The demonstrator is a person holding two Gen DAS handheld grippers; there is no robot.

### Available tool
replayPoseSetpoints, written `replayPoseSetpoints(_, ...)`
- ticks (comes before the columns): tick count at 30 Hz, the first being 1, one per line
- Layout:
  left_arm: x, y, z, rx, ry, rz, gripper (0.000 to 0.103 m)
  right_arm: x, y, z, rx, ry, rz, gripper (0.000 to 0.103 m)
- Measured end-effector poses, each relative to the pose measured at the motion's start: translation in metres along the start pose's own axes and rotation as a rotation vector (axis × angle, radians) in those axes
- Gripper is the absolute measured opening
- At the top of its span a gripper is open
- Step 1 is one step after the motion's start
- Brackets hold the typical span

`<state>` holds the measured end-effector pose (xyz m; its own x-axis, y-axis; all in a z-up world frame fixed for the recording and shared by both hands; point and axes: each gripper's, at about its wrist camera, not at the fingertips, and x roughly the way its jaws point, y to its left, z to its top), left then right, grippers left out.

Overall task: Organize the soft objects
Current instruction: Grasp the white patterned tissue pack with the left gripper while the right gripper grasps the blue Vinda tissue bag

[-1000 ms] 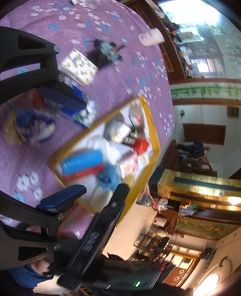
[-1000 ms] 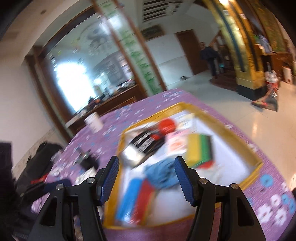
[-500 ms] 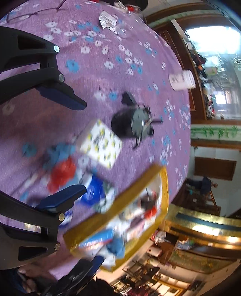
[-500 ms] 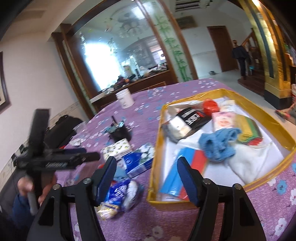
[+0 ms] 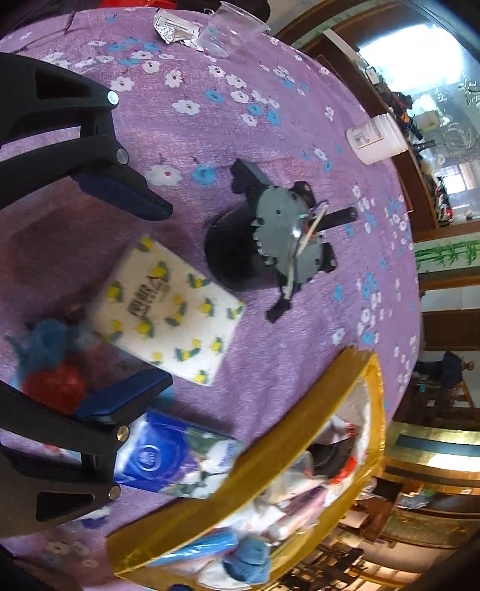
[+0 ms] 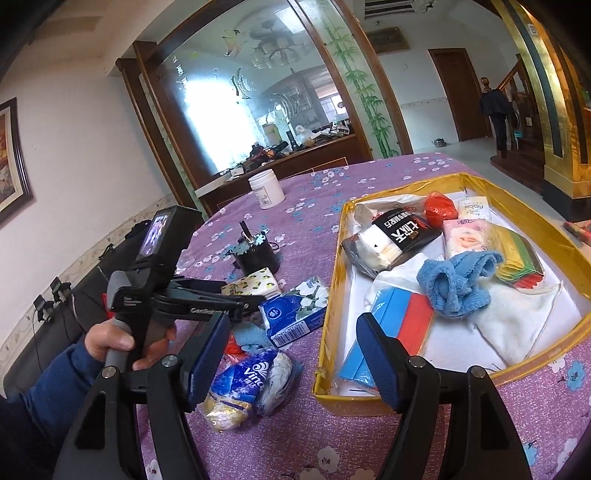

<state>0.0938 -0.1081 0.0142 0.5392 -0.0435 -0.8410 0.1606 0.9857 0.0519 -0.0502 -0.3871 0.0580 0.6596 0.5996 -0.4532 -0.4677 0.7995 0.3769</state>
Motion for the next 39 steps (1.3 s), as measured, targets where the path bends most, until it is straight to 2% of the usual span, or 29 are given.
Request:
replayPoseSetpoints(2, 0.001, -0.002, 0.000, 0.001, 0.001, 0.004, 0.063, 0.000, 0.000, 0.000, 0.004, -0.001, -0.006, 0.076)
replayPoseSetpoints(7, -0.009, -0.001, -0.009, -0.026, 0.002, 0.023, 0.059, 0.000, 0.000, 0.000, 0.003, 0.000, -0.014, 0.076)
replayPoseSetpoints(10, -0.024, 0.011, -0.025, -0.077, 0.002, 0.016, 0.058, 0.001, 0.001, 0.000, -0.004, 0.008, -0.016, 0.076)
replayPoseSetpoints(15, -0.038, 0.035, -0.050, -0.177, -0.028, 0.044, 0.057, 0.008, 0.009, -0.001, -0.047, 0.041, -0.018, 0.076)
replayPoseSetpoints(19, -0.032, 0.047, -0.052, -0.233, -0.032, 0.028, 0.057, 0.018, 0.021, -0.004, -0.045, 0.125, 0.059, 0.076)
replayPoseSetpoints(25, -0.025, 0.050, -0.054, -0.233, -0.032, 0.018, 0.055, 0.030, 0.039, -0.018, -0.094, 0.262, 0.108, 0.083)
replayPoseSetpoints(31, -0.023, 0.053, -0.054, -0.237, -0.034, 0.032, 0.055, 0.043, 0.053, -0.029, -0.156, 0.326, 0.070, 0.085)
replayPoseSetpoints(39, -0.026, 0.049, -0.054, -0.229, -0.042, 0.048, 0.055, 0.069, 0.049, -0.025, -0.116, 0.389, -0.030, 0.085)
